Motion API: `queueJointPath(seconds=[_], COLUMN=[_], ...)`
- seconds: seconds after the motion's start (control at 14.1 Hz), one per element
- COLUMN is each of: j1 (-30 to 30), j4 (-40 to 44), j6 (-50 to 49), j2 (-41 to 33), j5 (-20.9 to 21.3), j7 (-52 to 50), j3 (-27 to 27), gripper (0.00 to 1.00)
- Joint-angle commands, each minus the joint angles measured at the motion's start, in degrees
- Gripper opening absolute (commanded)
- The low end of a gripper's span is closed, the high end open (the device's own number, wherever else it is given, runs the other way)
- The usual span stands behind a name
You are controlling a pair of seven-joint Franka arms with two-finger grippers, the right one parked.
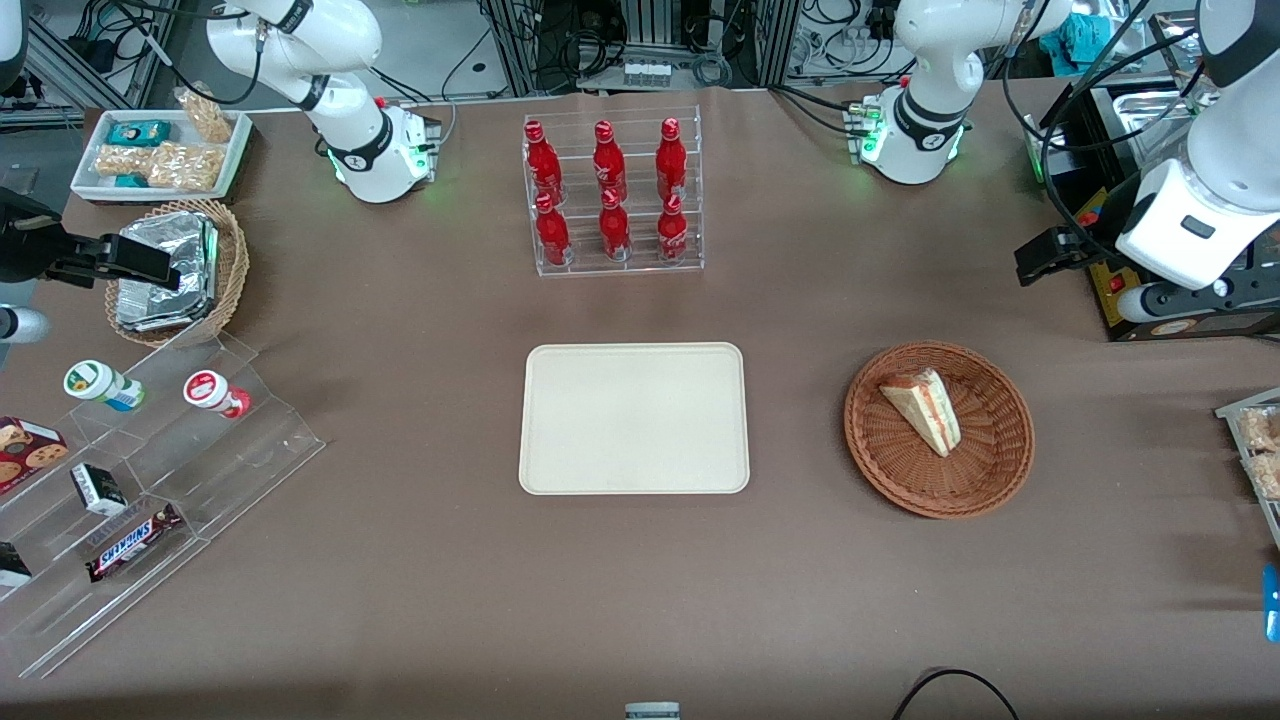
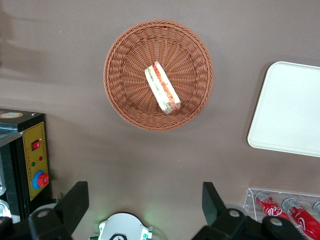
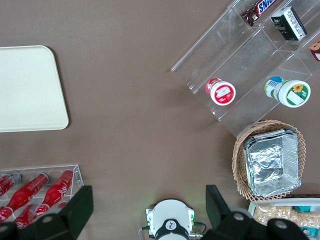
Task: Place sandwich from basket to tray
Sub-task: 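Move the left gripper over the wicker basket toward the sandwich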
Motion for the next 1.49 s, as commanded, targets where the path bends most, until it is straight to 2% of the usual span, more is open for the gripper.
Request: queueJointPath(seconds=[0.0,0.28,0.64,0.85,1.07,1.21,1.42], j1=[0.09,0.0,0.18,0.53,-0.35,-0.44,-1.22], j4=[0.64,0.64,-0.23,-5.13,-14.27,-19.19,-21.33], j6=[0.45,0.98,1.42,10.08,22.56,28.03,32.7], j2=[0.88,2.46,8.15,10.02,10.28,10.2,12.29], j5=[-0.16,0.28,0.37,-0.16,-0.07,-0.16,-0.25], j7=[0.38,-0.85,-7.08,-8.76,-19.28,-21.68,-29.21], j3=[0.22,0.3,0.48,0.48,0.22,0.13,0.04], gripper=[1.0,1.0,1.0,1.0,1.0,1.0,1.0])
